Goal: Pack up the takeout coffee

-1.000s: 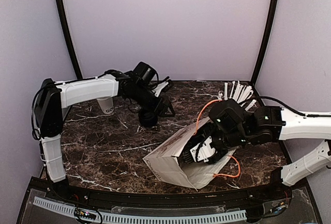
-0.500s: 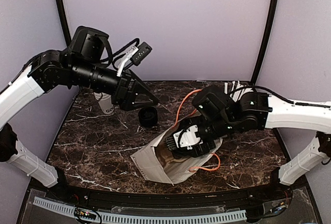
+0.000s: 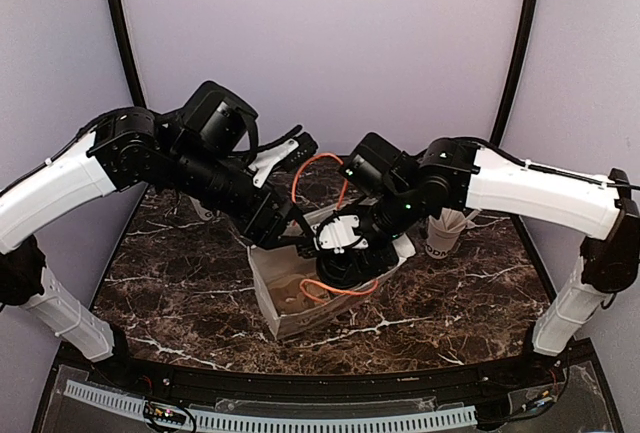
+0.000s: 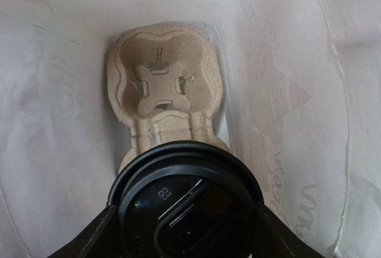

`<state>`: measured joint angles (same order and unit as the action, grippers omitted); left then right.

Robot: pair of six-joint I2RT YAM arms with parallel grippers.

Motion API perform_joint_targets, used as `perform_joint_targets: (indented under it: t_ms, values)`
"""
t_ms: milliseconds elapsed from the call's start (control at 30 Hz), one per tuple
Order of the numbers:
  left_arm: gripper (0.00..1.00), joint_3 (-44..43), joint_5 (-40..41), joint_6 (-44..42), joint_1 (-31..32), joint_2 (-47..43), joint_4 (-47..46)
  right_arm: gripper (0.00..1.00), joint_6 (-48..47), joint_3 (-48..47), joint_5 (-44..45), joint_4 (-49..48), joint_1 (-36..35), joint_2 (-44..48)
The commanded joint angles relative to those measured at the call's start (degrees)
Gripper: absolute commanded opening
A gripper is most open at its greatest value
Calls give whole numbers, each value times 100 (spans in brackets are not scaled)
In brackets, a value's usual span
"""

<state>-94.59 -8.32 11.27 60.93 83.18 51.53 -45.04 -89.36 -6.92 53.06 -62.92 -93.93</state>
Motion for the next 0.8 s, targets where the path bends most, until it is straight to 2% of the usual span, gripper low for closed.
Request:
perform_joint_targets:
  t_ms: [0, 200, 367, 600, 767]
  values:
    - [78, -95, 712, 8, 16, 153, 517, 56, -47, -111, -282, 19, -1, 219]
    - [81, 126, 1232, -178, -137, -93, 333, 56, -137, -848, -400, 196, 4, 382]
    - [80, 441, 903, -393, -720, -204, -159, 56, -86, -1408, -488, 232, 6, 461]
    - [78, 651, 649, -486, -994, -179, -562, 56, -24, -1681, -670, 333, 4, 603]
    - [84, 771, 610, -545, -1157, -413, -919, 56, 48, -2003, -771, 475, 6, 607]
